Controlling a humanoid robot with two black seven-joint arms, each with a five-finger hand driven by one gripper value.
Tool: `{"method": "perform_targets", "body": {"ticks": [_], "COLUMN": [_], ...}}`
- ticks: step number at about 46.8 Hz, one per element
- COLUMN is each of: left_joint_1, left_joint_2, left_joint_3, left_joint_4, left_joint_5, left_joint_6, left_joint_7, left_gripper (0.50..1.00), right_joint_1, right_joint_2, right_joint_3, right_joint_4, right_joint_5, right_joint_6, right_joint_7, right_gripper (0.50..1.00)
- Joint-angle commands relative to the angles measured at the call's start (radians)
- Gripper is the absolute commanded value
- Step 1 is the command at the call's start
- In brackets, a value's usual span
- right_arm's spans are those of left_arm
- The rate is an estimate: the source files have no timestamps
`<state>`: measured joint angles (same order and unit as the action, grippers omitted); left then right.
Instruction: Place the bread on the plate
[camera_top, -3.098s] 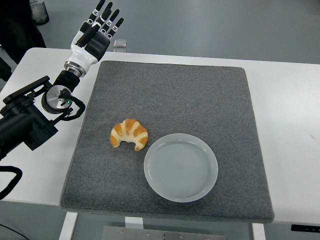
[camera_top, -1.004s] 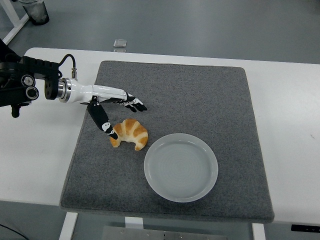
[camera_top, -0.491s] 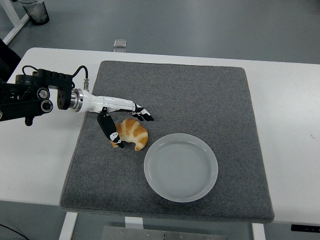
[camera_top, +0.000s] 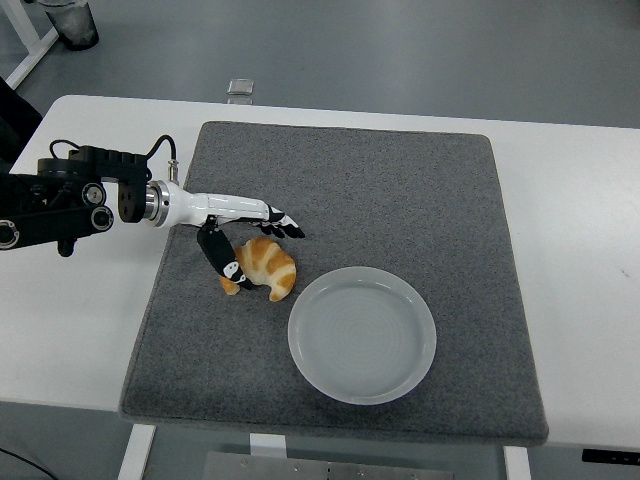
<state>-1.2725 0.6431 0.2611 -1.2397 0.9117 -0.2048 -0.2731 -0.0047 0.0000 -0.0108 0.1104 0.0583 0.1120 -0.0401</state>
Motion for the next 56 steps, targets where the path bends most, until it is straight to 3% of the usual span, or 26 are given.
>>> {"method": "perform_targets", "body": {"ticks": [1,21,40,44,50,56], "left_joint_1": [0.008,0.009,-0.039,-0.041,-0.036,-0.028], "left_joint_2": [-0.005,-0.016,-0.013,-0.013,-0.011,-0.013], "left_joint_3": [0.001,0.001,0.001,0.001,0.003,0.004], "left_joint_4": [0.002,0.009,0.005,0.000,-0.004,-0.004], "left_joint_5": [0.007,0.032,0.036,0.062,0.118,0.173], "left_joint_6": [0.001,0.015,0.004,0.002,0.001,-0.002], "left_joint_7": [-0.001,-0.003,-0.001,-0.001,-0.003,-0.005], "left_gripper": [0.939,0.834,0.782,0.701,0.500,0.500], "right_joint_1": [0.000,0.000,0.000,0.000,0.000,0.000], "right_joint_2": [0.000,0.000,0.000,0.000,0.000,0.000], "right_joint_3": [0.000,0.000,0.000,0.000,0.000,0.000], "right_joint_4": [0.000,0.000,0.000,0.000,0.000,0.000], "right_joint_5": [0.000,0.000,0.000,0.000,0.000,0.000], "right_joint_6": [0.000,0.000,0.000,0.000,0.000,0.000], "right_joint_7": [0.000,0.000,0.000,0.000,0.000,0.000], "right_gripper": [0.952,0.952,0.952,0.952,0.952,0.952]}}
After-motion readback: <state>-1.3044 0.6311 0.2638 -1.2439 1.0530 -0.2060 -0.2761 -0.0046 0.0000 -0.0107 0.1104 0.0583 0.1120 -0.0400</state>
